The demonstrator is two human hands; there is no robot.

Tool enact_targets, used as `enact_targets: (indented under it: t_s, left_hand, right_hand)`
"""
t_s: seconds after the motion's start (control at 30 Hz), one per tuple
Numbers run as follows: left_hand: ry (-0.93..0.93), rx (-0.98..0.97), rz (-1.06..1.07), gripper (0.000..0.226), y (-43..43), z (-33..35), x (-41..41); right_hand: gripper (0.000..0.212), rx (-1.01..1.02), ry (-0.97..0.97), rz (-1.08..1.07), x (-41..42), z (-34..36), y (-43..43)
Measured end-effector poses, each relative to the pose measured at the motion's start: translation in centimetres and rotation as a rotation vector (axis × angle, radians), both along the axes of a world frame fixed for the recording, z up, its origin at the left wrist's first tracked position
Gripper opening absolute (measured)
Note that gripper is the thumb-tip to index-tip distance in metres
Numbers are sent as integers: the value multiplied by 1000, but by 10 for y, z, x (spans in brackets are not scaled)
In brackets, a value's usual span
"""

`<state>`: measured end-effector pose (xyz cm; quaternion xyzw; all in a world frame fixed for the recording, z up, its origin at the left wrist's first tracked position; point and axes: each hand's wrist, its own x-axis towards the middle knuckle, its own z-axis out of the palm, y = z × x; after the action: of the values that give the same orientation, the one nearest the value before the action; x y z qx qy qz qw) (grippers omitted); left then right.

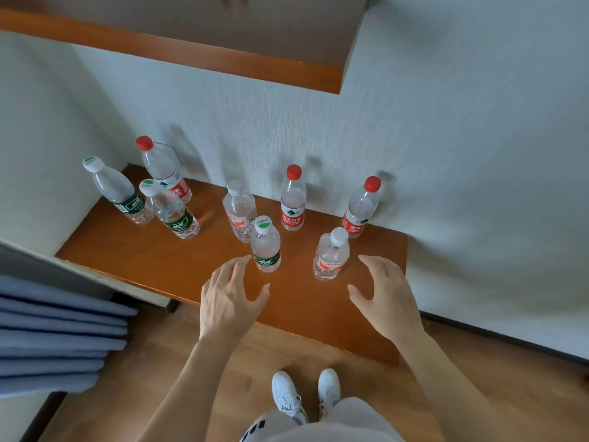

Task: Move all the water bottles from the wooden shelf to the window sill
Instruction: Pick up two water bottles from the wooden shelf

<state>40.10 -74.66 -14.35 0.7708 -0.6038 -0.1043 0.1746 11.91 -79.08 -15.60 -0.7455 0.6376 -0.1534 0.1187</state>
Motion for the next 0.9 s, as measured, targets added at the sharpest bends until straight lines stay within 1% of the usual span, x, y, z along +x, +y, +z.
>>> enact_targets:
  t_s: [0.13,0.23,0.33,0.4,0.5,0.6,0.7,0.77,0.9]
  left_hand:
    - [114,19,27,71,-30,-21,7]
    - [250,35,65,82,-48,-34,6]
    - [299,65,66,93,-65,-46,4]
    - [342,78,99,97,-72,-50,1]
    - [436,-10,115,95,-80,-55,-3]
    - [520,-59,97,94,-87,-57,-7]
    - [519,-90,82,91,-94,-59,-11]
    - [532,-93,100,84,-97,-59,-13]
    - [567,-80,124,84,-98,-56,-15]
  right_hand:
    - [83,175,-145,-74,8,-20,-25]
    - [102,296,-347,-122,16,-36,-44]
    - [116,350,-525,-105,22,-55,-58]
    - [115,365,-602,-61,25,-66,-64]
    - [111,380,-694,-3,30,-79,-70]
    - [110,374,-786,12,36,-83,-77]
    - [105,359,-784,46,41,-83,-81]
    - [101,327,-762,25,46,-83,-79]
    - [83,264,-755,1,52,-77,-75]
